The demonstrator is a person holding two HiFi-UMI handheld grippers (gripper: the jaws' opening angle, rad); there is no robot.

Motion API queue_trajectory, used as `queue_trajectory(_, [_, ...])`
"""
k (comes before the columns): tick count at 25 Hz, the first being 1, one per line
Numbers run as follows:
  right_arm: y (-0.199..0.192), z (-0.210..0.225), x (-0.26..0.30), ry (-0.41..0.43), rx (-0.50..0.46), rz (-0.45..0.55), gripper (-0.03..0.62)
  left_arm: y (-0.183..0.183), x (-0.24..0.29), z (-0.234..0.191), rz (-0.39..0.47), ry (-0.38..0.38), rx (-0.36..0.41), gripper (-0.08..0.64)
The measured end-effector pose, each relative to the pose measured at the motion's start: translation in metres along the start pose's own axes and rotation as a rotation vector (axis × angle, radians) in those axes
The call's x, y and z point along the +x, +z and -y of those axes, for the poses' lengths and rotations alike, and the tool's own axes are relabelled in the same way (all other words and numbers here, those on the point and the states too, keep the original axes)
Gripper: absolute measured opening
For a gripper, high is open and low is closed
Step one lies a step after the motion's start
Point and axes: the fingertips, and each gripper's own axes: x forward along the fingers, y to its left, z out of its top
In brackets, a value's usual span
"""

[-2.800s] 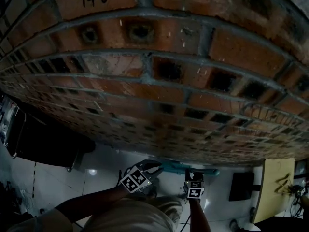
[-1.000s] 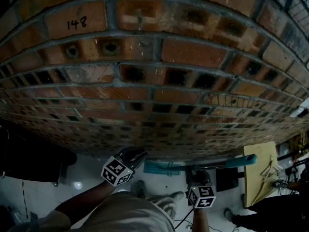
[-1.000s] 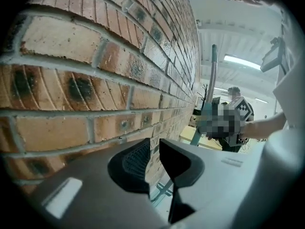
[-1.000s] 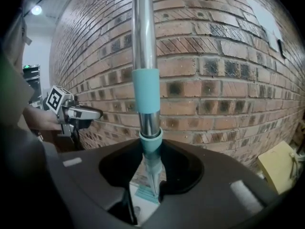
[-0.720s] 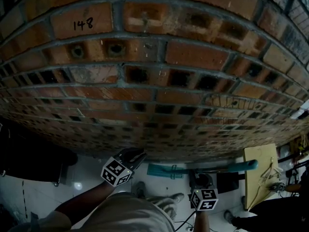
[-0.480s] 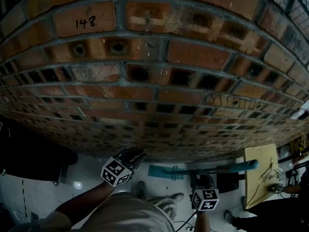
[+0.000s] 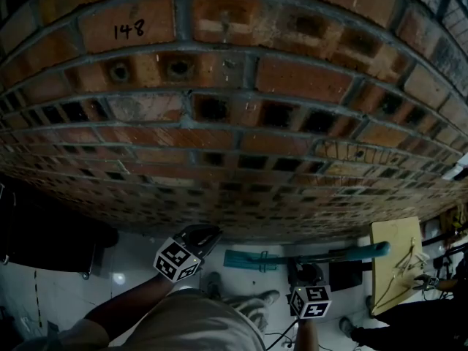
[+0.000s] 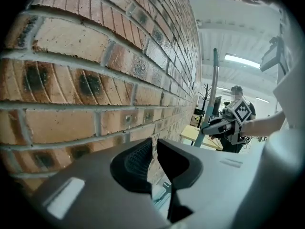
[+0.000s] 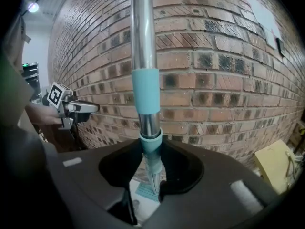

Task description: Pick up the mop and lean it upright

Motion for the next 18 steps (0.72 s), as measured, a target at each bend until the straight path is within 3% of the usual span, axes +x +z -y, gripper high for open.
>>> queue_trajectory(6, [-0.003, 0.000, 0.006, 0.004, -0.005, -0.005, 0.126, -0.003, 0.001, -0.002, 0.004, -0.014, -0.046, 0.049])
queue_trajectory(18, [-0.022, -0.003, 0.029, 0.027, -0.026, -0.027, 0.126, -0.024, 0.006, -0.003, -0.054, -0.004, -0.054, 0.071])
